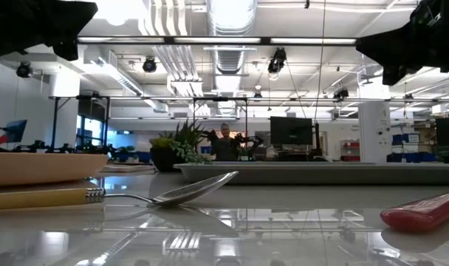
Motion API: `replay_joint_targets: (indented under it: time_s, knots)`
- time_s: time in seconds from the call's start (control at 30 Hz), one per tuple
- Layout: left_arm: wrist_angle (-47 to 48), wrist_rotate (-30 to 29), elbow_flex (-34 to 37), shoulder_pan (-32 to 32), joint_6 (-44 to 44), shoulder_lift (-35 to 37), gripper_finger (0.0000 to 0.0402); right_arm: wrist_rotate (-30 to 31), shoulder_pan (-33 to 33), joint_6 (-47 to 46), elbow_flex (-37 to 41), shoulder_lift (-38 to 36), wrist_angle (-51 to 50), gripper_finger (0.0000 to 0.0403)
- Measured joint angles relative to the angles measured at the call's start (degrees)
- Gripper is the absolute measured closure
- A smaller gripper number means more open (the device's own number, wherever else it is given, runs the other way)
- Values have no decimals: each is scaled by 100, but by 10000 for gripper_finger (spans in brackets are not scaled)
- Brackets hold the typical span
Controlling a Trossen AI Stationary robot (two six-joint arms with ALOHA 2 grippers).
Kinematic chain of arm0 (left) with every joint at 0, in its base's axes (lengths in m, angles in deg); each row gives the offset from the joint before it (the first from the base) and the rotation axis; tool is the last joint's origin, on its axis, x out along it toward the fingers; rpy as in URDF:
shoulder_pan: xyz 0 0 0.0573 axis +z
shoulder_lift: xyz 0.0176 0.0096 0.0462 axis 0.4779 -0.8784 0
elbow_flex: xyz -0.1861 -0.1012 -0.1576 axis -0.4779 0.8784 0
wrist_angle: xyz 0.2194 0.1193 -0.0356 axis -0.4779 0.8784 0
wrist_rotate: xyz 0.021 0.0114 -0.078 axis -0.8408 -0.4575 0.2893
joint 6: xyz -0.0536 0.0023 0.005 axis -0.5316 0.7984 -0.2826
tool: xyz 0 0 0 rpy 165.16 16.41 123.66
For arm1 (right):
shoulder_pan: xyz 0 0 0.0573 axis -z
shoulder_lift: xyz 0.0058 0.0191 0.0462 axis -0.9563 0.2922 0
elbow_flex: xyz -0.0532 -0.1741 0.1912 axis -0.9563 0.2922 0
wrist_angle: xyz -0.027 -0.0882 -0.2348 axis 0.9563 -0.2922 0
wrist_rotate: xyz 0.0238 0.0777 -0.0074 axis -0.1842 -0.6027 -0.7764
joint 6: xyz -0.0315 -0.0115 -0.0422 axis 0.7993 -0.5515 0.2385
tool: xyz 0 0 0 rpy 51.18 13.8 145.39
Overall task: Pick and place plate/cup/fork/spoon on tray
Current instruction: Put the plate on the gray tray
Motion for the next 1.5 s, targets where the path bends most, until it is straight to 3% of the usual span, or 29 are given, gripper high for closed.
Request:
replay_joint_targets:
  time_s: [0.03,0.13,0.27,0.37,0.53,0.7,0.8,0.97,1.13,1.23,1.37,1.5]
  knots:
    - [-5,1,0,0,-231,-1,402,1,0,128,-45,-1,59,335]
    - [17,-16,0,4,-2111,-2,402,3,0,446,-220,-4,95,335]
    - [-51,-110,0,15,-2690,-56,402,-2,0,581,-419,9,96,335]
    - [-126,-496,-35,13,-3059,-284,402,-9,0,584,-462,11,87,335]
    - [-136,-1076,-346,7,-3635,-1218,402,0,0,568,-466,16,79,335]
    - [71,-1377,-1027,11,-4436,-2667,402,0,0,465,-466,22,58,335]
    - [928,-1376,-1773,7,-4890,-3519,402,2,0,360,-466,22,7,335]
    - [3259,-1332,-3240,0,-5791,-4774,402,2,0,227,-466,24,-92,335]
    - [5381,-772,-4344,-51,-7118,-5696,402,6,0,430,-476,24,-90,335]
    - [6090,-2,-4596,-57,-7765,-6157,402,12,0,620,-516,24,-66,335]
    - [6263,962,-4618,-140,-8512,-6597,402,67,0,720,-521,26,-75,335]
    - [6275,1416,-4618,-359,-9080,-6946,402,167,1,741,-521,26,-78,335]
